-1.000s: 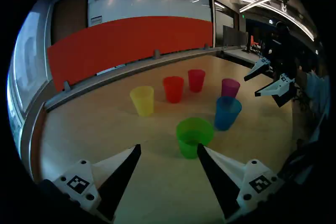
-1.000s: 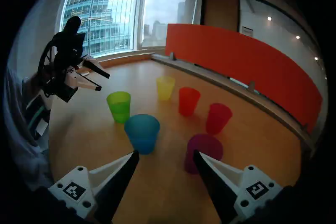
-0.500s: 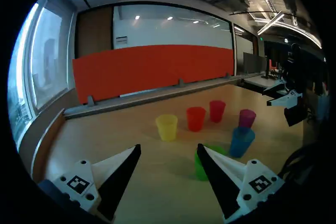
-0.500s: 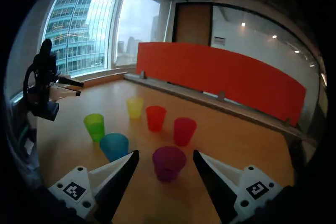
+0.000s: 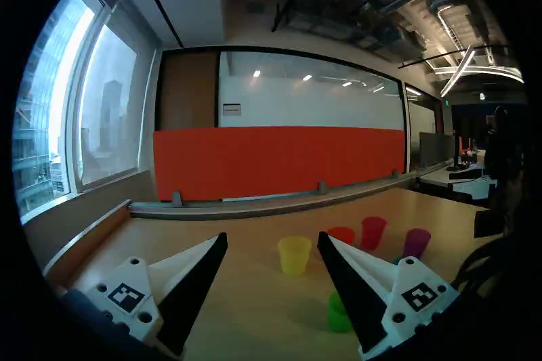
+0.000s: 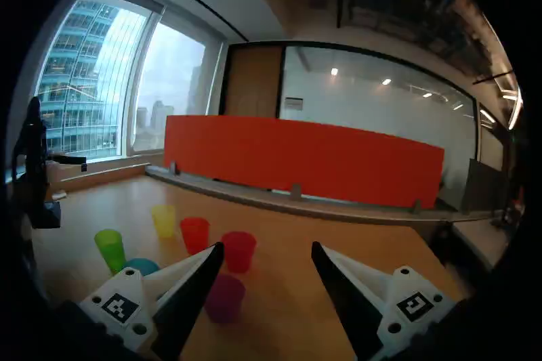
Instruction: Pour water
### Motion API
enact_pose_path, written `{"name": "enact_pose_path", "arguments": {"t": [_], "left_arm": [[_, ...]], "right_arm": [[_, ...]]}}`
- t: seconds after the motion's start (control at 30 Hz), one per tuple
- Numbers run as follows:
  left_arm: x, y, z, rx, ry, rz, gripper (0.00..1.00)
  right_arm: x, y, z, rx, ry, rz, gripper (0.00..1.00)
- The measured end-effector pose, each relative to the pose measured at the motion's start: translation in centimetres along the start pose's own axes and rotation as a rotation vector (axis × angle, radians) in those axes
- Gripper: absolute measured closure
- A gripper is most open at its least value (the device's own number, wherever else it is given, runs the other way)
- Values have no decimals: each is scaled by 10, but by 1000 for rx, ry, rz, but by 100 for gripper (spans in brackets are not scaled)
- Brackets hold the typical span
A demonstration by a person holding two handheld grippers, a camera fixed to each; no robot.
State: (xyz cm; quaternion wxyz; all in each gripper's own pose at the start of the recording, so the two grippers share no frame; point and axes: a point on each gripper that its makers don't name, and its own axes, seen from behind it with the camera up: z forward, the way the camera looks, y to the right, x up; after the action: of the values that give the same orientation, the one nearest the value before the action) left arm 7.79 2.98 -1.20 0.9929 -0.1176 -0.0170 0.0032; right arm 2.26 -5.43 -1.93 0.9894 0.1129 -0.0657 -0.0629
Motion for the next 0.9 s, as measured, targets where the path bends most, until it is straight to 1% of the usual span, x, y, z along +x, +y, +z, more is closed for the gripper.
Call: {"name": "enact_pose_path", "arguments": {"t": [0.07,0.23,0.43,0.67,0.77,0.9], "left_arm": [[4,-1,0,16,19,-6,0],[12,0,1,44,52,-17,0],[25,1,0,73,109,-25,1],[36,-2,-2,112,142,-9,0],[36,-5,-3,132,147,-8,0],[29,-11,-2,160,145,-15,0]], "right_arm": [[8,6,-1,-33,30,10,0],[20,21,-5,-119,102,31,0],[27,35,-13,-202,150,43,0],[31,45,-23,-262,196,71,0],[29,49,-26,-275,205,86,0],[25,57,-27,-299,211,108,0]]}}
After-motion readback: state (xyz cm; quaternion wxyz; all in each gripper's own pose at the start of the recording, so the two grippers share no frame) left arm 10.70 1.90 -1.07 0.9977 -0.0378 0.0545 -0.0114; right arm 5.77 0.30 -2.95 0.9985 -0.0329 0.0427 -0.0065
